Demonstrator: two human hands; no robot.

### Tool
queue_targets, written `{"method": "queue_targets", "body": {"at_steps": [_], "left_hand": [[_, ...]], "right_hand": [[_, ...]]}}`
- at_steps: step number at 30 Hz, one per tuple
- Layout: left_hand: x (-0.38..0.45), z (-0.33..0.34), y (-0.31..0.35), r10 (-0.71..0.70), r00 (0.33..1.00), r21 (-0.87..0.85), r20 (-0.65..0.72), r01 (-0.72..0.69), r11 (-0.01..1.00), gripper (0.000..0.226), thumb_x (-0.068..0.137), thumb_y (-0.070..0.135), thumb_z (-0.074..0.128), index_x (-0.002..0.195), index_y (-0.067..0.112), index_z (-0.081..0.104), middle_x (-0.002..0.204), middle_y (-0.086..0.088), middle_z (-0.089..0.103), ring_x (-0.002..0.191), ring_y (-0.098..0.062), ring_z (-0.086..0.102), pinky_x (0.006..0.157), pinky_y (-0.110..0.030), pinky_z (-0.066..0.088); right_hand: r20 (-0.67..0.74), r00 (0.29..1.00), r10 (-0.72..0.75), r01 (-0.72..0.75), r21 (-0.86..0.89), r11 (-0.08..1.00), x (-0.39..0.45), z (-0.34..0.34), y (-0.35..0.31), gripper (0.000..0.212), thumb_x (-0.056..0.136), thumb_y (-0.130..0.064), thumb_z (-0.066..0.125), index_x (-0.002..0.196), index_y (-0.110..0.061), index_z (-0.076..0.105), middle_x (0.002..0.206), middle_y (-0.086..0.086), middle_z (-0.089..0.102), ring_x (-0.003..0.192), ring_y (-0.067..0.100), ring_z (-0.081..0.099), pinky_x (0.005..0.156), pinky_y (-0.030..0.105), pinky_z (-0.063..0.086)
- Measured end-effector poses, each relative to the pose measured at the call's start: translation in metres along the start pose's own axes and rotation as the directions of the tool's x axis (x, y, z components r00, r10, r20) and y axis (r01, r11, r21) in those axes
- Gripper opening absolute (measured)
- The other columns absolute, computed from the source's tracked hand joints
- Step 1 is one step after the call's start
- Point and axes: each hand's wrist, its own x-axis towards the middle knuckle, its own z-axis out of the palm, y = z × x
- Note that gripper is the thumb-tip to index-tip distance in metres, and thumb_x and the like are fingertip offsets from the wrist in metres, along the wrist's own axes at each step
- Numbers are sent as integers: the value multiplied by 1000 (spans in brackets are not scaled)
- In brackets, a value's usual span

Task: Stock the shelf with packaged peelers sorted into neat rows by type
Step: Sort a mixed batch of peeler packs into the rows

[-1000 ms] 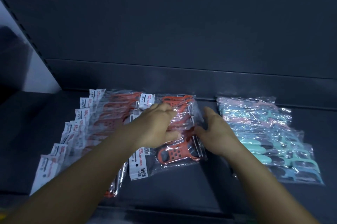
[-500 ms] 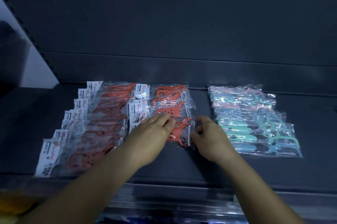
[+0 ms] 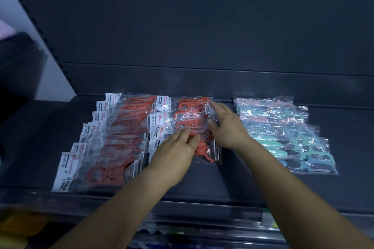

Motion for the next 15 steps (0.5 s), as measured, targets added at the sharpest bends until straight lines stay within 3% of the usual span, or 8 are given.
{"method": "queue_targets", "body": {"at_steps": [3, 8, 12, 15], "left_hand": [[0, 0, 2, -10, 1000, 2, -7, 10, 1000, 69, 93, -2, 43, 151, 17, 10, 158, -12, 6, 146, -29, 8, 117, -38, 14], [1, -1, 1, -8, 1000, -9, -14, 8, 1000, 72, 91, -6, 43, 151, 17, 10, 158, -11, 5, 146, -29, 6, 118, -38, 13], [1, 1, -1, -9, 999, -20, -31, 8, 1000, 66, 93, -2, 44, 150, 16, 16, 158, -10, 5, 146, -26, 6, 117, -37, 14], [3, 2, -3, -8, 999, -21, -42, 7, 1000, 64, 93, 0, 46, 149, 16, 19, 158, -10, 8, 146, -25, 7, 118, -36, 13]], "right_hand": [[97, 994, -57, 68, -109, 992, 20, -2, -2, 56, 98, -30, 36, 150, -30, 15, 159, -4, 15, 144, 28, 13, 118, 40, 15], [203, 979, -30, 75, -219, 973, 30, 1, 6, 48, 98, -33, 30, 145, -27, 29, 149, 3, 34, 135, 30, 29, 112, 46, 26], [196, 980, -20, 54, -171, 984, 21, 3, 12, 42, 99, -30, 32, 138, -22, 44, 137, 7, 40, 129, 30, 34, 111, 37, 27], [125, 991, -46, 62, -123, 990, 26, 0, 11, 40, 99, -28, 35, 136, -20, 46, 144, 6, 34, 132, 29, 30, 111, 32, 24]]}}
